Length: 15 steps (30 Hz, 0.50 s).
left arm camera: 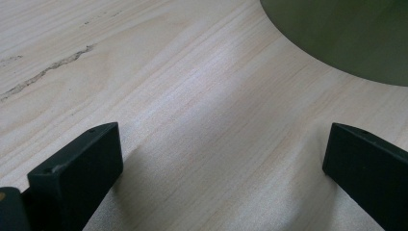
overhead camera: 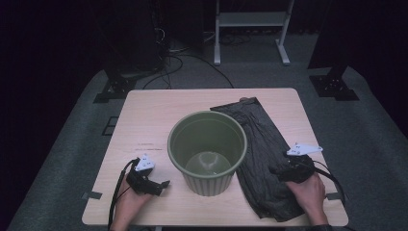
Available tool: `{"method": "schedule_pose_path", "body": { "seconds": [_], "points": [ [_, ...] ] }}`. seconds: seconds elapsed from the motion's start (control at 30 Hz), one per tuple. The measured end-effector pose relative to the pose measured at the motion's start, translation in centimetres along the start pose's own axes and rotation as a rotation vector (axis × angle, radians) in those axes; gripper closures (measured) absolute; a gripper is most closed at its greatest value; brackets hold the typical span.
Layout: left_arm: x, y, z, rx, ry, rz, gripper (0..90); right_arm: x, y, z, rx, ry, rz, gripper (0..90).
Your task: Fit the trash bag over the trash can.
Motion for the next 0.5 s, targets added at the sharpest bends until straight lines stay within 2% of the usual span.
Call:
{"method": "schedule_pose_path", "body": {
  "seconds": [0.37,0.5],
  "points": [
    [0.0,0.0,0.0,0.0,0.0,0.0,0.0,0.3,-0.8,-2.0,0.03,0.033,0.0,12.2],
    [0.0,0.0,0.0,-0.001,0.0,0.0,0.0,0.7,-1.0,-3.1,0.045,0.061,0.015,11.9]
  ]
}}
Point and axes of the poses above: each handheld gripper's, and its own axes: x roughly forward along the jaws, y roughly out of its underside, z roughly to its left, the point moved 4 cm from there along x, roughly forward along the jaws, and after that the axes turned 1 degree about z, right-handed, at the moved point
